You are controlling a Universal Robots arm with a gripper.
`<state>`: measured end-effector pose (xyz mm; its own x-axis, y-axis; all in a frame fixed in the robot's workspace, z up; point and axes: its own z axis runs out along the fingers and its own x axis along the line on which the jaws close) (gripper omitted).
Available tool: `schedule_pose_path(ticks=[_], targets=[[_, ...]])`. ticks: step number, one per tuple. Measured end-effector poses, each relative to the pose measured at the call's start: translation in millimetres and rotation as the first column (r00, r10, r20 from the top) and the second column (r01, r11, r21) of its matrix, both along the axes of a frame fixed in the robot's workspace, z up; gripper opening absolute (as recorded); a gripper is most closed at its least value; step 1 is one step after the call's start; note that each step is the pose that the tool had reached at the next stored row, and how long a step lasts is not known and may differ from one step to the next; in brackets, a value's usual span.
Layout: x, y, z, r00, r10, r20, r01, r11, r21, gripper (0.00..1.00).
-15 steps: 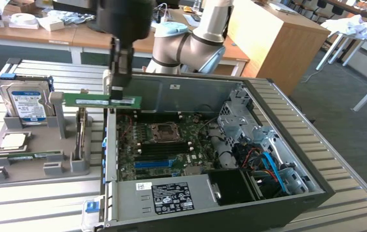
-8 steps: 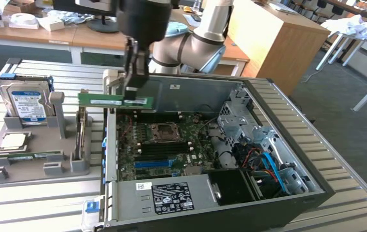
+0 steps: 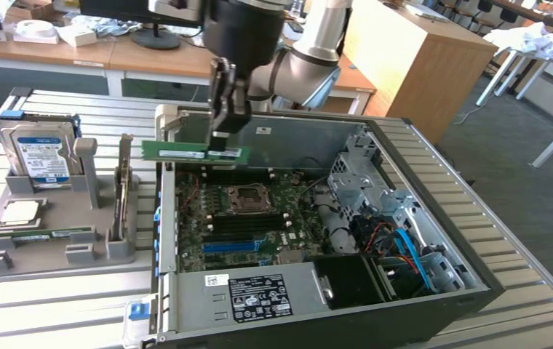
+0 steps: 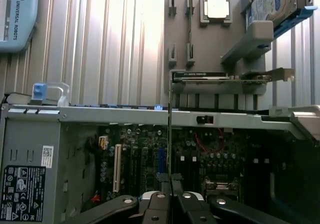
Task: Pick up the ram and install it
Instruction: 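Pick up the ram and move it above insertion slot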
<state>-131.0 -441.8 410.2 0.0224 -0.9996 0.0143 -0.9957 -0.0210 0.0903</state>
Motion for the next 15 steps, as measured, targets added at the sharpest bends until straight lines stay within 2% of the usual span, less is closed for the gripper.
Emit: schedule_pose_path(ticks=[15], targets=[[42.2,0.0,-0.1,0.9999,0.000,-0.0104,0.000,1.0000,0.0000,0.11]])
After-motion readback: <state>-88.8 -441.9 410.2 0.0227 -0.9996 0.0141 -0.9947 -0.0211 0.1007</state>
